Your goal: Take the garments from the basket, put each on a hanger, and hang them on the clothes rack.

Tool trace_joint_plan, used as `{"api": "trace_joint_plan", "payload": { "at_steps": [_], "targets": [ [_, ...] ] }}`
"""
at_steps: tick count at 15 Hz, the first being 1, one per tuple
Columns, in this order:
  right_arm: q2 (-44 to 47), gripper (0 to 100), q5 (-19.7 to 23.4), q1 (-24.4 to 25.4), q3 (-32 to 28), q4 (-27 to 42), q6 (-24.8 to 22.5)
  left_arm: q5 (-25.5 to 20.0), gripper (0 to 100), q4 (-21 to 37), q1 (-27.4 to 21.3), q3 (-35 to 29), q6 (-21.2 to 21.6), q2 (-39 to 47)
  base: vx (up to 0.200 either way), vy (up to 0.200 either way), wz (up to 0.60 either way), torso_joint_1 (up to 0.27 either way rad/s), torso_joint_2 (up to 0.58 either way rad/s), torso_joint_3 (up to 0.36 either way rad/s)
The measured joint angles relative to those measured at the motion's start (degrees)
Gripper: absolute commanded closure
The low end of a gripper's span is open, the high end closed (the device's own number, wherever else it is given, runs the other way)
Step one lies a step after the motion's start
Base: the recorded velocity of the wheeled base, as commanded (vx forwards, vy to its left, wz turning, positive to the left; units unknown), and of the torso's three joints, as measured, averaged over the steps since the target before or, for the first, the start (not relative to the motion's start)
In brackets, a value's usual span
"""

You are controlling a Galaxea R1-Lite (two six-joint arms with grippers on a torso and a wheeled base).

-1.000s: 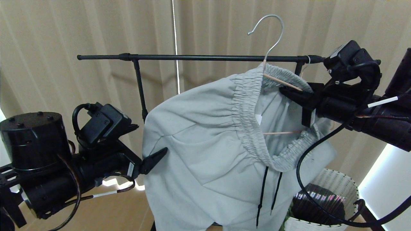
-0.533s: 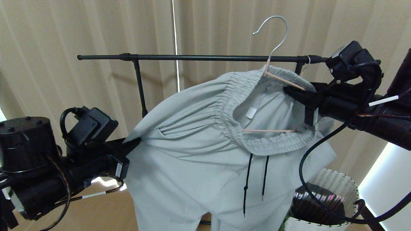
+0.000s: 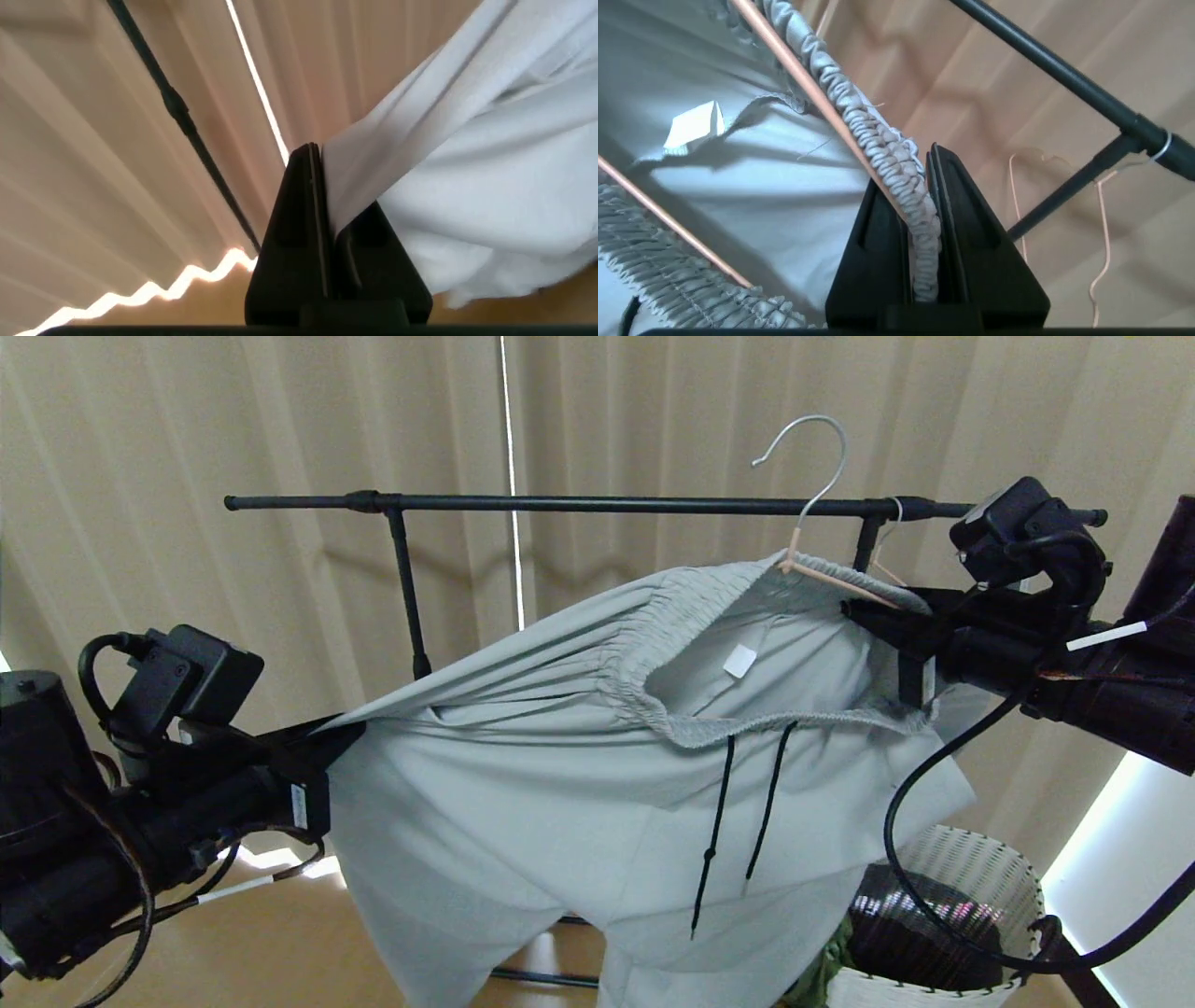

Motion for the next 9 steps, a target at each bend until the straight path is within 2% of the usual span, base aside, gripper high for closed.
{"api": "trace_joint_plan", "payload": {
  "at_steps": [4, 5, 9],
  "targets": [
    [-0.01, 100, 0.17, 1.23, -0.33, -0.16, 0.06, 0.27, 100, 0.28, -1.9, 0.88, -0.43, -0.02, 0.0, 0.0, 0.0, 0.0, 0.0, 0.0],
    [-0.01, 100, 0.02, 2.01, -0.33, -0.13, 0.06, 0.39, 0, 0.38, -2.86, 0.96, -0.49, -0.05, 0.0, 0.0, 0.0, 0.0, 0.0, 0.0],
    [-0.01, 100, -0.22, 3.57, -0.5, 0.38, 0.06, 0.3, 0, 0.38, -4.25, 1.76, -0.79, -0.68, 0.0, 0.0, 0.0, 0.0, 0.0, 0.0]
  ]
}}
